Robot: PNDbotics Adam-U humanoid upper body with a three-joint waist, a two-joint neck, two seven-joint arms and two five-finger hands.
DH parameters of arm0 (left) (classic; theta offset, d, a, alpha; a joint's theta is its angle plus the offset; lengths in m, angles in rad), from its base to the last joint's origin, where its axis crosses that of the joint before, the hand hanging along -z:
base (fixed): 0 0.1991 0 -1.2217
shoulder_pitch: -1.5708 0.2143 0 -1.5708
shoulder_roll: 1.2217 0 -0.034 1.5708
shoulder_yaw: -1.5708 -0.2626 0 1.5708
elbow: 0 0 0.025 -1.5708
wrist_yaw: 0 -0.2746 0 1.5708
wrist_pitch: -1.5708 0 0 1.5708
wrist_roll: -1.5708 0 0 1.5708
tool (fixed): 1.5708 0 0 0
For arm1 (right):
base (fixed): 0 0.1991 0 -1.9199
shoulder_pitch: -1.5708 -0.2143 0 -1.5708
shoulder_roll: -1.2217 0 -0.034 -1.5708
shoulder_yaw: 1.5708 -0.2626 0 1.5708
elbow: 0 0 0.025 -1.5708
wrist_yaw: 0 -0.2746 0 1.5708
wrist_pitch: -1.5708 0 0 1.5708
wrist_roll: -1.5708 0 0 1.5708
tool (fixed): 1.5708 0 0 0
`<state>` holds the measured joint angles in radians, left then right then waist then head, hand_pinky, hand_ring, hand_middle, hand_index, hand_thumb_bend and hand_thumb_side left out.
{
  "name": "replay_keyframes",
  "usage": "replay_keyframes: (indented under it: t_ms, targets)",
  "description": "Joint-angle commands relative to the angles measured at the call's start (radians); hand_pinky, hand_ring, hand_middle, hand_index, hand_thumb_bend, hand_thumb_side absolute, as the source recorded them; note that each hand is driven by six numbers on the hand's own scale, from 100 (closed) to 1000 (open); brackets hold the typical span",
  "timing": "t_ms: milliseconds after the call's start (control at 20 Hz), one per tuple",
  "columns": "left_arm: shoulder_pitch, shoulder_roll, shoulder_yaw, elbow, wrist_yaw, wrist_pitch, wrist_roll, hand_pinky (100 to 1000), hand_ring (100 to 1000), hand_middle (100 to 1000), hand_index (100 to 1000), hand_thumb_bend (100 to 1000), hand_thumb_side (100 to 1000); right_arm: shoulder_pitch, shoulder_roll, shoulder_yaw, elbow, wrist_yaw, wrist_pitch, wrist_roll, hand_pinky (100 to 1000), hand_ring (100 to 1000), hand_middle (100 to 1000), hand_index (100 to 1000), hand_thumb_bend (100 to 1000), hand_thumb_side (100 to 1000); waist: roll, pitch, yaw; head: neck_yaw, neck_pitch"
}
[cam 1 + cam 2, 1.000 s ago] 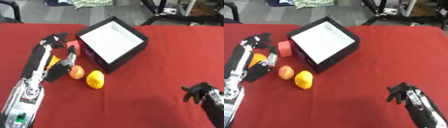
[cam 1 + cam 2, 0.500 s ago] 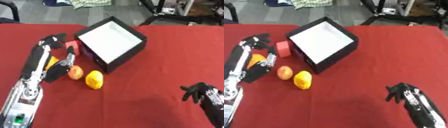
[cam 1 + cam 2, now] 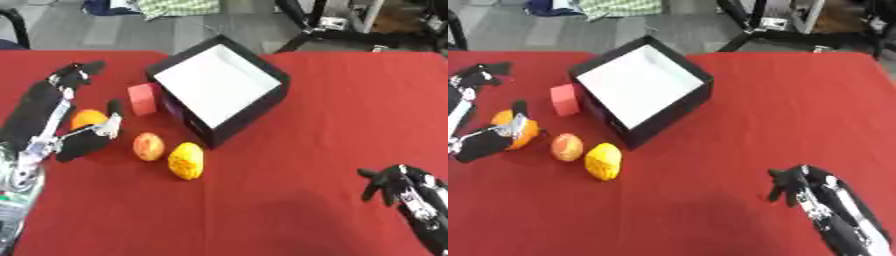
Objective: Pick up objects on the table and place them in the box.
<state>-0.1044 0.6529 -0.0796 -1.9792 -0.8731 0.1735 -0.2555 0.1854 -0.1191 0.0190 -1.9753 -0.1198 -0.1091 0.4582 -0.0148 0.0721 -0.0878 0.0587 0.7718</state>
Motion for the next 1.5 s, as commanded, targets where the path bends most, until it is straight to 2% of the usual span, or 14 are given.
replay_keyframes:
  t_ms: [50, 150, 200, 450, 850, 1000, 1050, 1100, 1150, 1200, 1250, 1300, 1350, 1500]
  targets:
    - [-0.007, 0.13, 0.012, -0.002, -0.042, 0.071, -0.137, 848, 768, 800, 956, 100, 535, -0.003, -0.02, -0.002, -0.025, -0.004, 0.004, -0.001, 901, 475, 270, 572, 100, 541, 0.016, -0.03, -0.004, -0.006, -0.002]
    - [-0.026, 0.161, -0.006, 0.045, -0.051, 0.102, -0.203, 848, 767, 802, 959, 100, 554, -0.003, -0.021, -0.001, -0.025, -0.004, 0.005, -0.001, 901, 475, 270, 571, 100, 542, 0.016, -0.031, -0.009, -0.005, -0.002]
    - [-0.04, 0.172, -0.019, 0.076, -0.055, 0.108, -0.233, 853, 762, 806, 964, 100, 599, -0.003, -0.022, -0.001, -0.025, -0.004, 0.005, -0.001, 901, 474, 270, 571, 100, 541, 0.017, -0.031, -0.013, -0.004, -0.002]
    - [-0.12, 0.183, -0.074, 0.215, -0.086, 0.099, -0.323, 851, 756, 803, 968, 184, 613, -0.002, -0.024, 0.001, -0.025, -0.005, 0.006, -0.003, 901, 474, 270, 571, 100, 552, 0.017, -0.032, -0.019, -0.003, -0.002]
    - [-0.185, 0.144, -0.117, 0.392, -0.089, 0.065, -0.384, 836, 737, 784, 941, 196, 530, 0.0, -0.024, 0.004, -0.025, -0.003, 0.011, -0.005, 900, 474, 270, 571, 100, 573, 0.017, -0.031, -0.022, -0.003, -0.002]
    - [-0.19, 0.123, -0.121, 0.447, -0.087, 0.068, -0.341, 818, 703, 756, 914, 169, 439, 0.001, -0.024, 0.005, -0.025, -0.002, 0.012, -0.006, 900, 474, 270, 571, 100, 575, 0.017, -0.031, -0.021, -0.004, -0.002]
    - [-0.19, 0.116, -0.123, 0.462, -0.081, 0.069, -0.317, 794, 645, 693, 859, 164, 232, 0.002, -0.024, 0.005, -0.025, -0.002, 0.012, -0.007, 900, 474, 270, 570, 100, 580, 0.017, -0.031, -0.021, -0.005, -0.002]
    - [-0.191, 0.11, -0.123, 0.471, -0.073, 0.069, -0.285, 773, 596, 624, 805, 105, 217, 0.003, -0.024, 0.006, -0.025, -0.001, 0.013, -0.007, 900, 474, 270, 570, 100, 583, 0.016, -0.031, -0.021, -0.005, -0.002]
    - [-0.191, 0.105, -0.123, 0.478, -0.064, 0.07, -0.247, 769, 585, 612, 795, 100, 215, 0.003, -0.024, 0.006, -0.025, 0.0, 0.013, -0.007, 900, 474, 270, 570, 100, 585, 0.016, -0.031, -0.02, -0.005, -0.002]
    - [-0.191, 0.101, -0.121, 0.48, -0.055, 0.069, -0.2, 727, 503, 509, 708, 100, 199, 0.004, -0.024, 0.006, -0.025, 0.001, 0.013, -0.008, 900, 473, 270, 570, 100, 590, 0.016, -0.031, -0.02, -0.006, -0.002]
    - [-0.19, 0.099, -0.12, 0.48, -0.047, 0.068, -0.15, 722, 493, 497, 697, 100, 198, 0.005, -0.023, 0.006, -0.025, 0.002, 0.014, -0.008, 900, 473, 270, 570, 100, 591, 0.016, -0.031, -0.02, -0.006, -0.002]
    - [-0.19, 0.098, -0.116, 0.477, -0.04, 0.07, -0.096, 668, 405, 388, 593, 100, 192, 0.006, -0.023, 0.006, -0.025, 0.003, 0.014, -0.009, 900, 473, 270, 570, 100, 596, 0.016, -0.031, -0.019, -0.006, -0.002]
    - [-0.189, 0.097, -0.113, 0.473, -0.032, 0.074, -0.044, 645, 367, 337, 543, 100, 195, 0.007, -0.022, 0.006, -0.025, 0.004, 0.014, -0.01, 900, 473, 270, 570, 100, 599, 0.016, -0.031, -0.018, -0.006, -0.002]
    - [-0.186, 0.098, -0.101, 0.451, 0.008, 0.097, 0.118, 615, 312, 264, 474, 100, 214, 0.009, -0.022, 0.006, -0.025, 0.007, 0.015, -0.012, 899, 472, 270, 570, 100, 603, 0.016, -0.031, -0.017, -0.008, -0.002]
